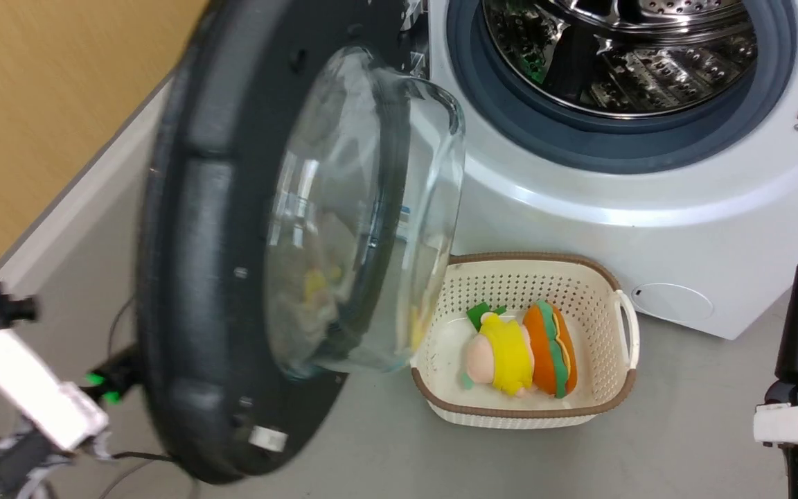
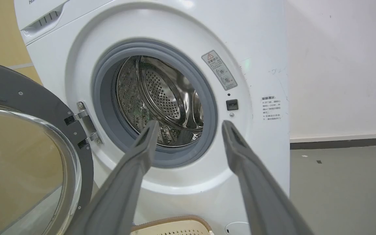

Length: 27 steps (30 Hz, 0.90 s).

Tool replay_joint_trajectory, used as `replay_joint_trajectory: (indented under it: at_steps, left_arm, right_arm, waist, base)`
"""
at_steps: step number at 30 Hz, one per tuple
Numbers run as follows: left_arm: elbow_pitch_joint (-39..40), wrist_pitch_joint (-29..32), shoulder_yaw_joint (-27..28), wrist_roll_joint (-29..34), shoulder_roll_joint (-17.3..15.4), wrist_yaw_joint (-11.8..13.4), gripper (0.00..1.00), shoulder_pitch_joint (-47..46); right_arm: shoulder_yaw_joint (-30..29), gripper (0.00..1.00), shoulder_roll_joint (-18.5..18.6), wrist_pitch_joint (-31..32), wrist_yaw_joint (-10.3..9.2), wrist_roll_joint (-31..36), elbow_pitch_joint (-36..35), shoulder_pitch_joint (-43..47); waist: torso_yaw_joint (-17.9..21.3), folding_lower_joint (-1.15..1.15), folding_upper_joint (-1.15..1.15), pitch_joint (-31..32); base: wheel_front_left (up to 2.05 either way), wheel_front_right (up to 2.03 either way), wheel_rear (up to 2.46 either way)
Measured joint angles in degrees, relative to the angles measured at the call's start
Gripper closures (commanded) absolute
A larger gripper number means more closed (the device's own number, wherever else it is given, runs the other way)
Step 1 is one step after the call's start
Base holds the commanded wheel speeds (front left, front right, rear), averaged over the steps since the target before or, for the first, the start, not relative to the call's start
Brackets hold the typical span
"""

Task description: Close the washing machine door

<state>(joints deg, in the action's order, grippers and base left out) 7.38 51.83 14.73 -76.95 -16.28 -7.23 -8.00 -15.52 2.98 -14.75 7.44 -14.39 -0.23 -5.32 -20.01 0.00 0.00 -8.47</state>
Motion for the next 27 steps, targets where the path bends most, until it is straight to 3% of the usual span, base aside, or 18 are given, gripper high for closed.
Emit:
replay_joint_trajectory:
  at_steps: [8,14,27]
  left_arm:
    - [6.3,-0.8,-11.6,-0.9,4.2,0.0,1.00,0.5]
    - [7.1,-5.4,-20.1,-0.7,7.6,0.0,1.00,-0.6]
    - [-3.1,-26.6,-35.9,3.8,10.2,0.0,1.00,-10.5]
  right_arm:
    - [0.3,0.00,0.0,0.0,0.00,-0.1,0.5,-0.1]
    - [0.6,0.00,-0.1,0.0,0.00,-0.1,1.0,-0.2]
    - [0.9,0.00,-0.1,0.0,0.00,-0.1,1.2,-1.2]
  waist:
    - [3.3,0.00,0.00,0.3]
    - [7.4,0.00,0.00,0.0]
    - [18.4,0.00,0.00,-1.7]
  base:
    - [0.00,0.00,0.00]
    - [0.00,0.00,0.00]
    - [0.00,0.00,0.00]
